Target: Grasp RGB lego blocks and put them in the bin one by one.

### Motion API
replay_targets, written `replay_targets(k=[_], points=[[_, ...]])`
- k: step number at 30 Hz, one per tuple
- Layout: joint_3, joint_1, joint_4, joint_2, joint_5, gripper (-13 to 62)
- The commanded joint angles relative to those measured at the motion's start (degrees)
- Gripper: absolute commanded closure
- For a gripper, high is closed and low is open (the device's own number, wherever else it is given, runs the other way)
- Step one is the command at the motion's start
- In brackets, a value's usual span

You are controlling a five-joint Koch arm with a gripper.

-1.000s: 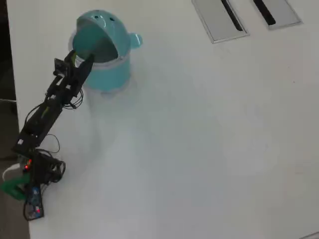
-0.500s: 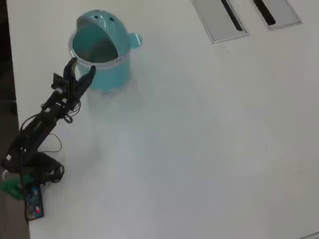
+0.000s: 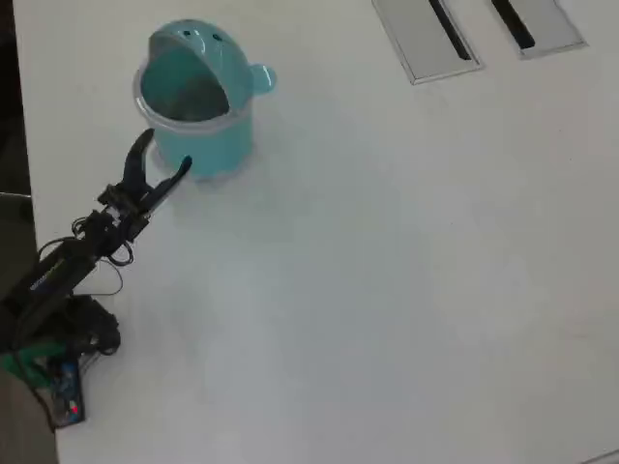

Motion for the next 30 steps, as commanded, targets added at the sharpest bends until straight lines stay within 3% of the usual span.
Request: replay_targets(k=[1, 16, 30], points=[[-1.93, 0.09, -4.75, 2.02, 2.9, 15.6], [1.76, 2.81, -8.44, 6.59, 23.99, 15.7], [10.9, 22.06, -21.88, 6.59, 49.57, 16.5]])
